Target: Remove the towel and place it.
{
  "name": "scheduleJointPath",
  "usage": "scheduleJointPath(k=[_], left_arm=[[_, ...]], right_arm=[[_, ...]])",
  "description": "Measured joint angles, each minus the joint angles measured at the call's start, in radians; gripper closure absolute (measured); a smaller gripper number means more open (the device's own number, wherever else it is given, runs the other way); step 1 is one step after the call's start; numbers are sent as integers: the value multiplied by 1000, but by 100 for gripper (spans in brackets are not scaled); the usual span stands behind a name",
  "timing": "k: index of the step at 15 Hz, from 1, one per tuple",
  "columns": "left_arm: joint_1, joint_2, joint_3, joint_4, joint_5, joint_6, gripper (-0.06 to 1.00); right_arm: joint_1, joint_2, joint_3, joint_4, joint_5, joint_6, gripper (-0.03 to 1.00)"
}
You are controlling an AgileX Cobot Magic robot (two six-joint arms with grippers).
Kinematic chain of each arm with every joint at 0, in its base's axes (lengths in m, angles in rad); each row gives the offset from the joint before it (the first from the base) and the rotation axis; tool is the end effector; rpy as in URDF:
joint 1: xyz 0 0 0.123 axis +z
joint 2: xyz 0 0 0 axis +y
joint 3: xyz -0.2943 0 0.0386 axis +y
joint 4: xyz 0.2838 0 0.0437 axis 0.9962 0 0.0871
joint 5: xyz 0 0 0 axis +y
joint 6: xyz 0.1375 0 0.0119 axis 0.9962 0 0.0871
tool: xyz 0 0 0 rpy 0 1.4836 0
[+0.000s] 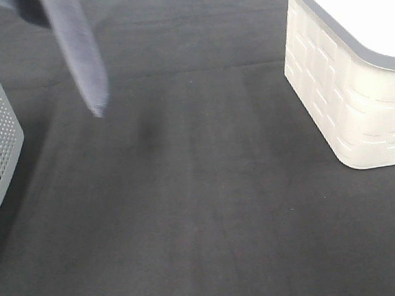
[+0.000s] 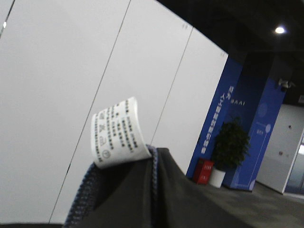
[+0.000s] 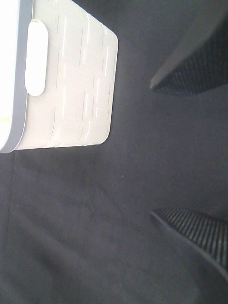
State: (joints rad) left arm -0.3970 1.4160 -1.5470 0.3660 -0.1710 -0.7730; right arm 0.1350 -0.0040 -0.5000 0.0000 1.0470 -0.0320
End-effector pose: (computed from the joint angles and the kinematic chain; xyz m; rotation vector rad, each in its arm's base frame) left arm 0.3624 -0.1610 0.5509 0.0459 1.2255 -0.7446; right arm 0.0563 0.0076 0.2749 -0.1691 2.0201 0.0651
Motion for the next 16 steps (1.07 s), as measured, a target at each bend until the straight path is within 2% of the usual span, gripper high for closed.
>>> scheduleJointPath(k=[1, 3, 5, 6, 9, 12, 16], left_arm=[[-31, 20, 0, 11, 50, 2, 94], [-100, 45, 0, 94, 171, 4, 94], [-170, 63, 0, 188, 286, 4, 94], [-198, 73, 0, 209, 323, 4, 94], [-261, 113, 5, 220, 438, 6, 94], [-307, 122, 89, 220, 543, 52, 94], [-337, 123, 173, 211, 556, 121, 94]], right_arm=[[0, 0, 0, 0, 0, 0, 30], [0, 24, -14, 59, -34, -11, 30], [0, 98, -23, 169, -167, -67, 30], [0, 159, -23, 220, -222, -118, 30], [0, 363, -23, 393, -342, -335, 31], [0, 592, -23, 672, -453, -604, 32], [0, 759, -22, 860, -513, -762, 33]])
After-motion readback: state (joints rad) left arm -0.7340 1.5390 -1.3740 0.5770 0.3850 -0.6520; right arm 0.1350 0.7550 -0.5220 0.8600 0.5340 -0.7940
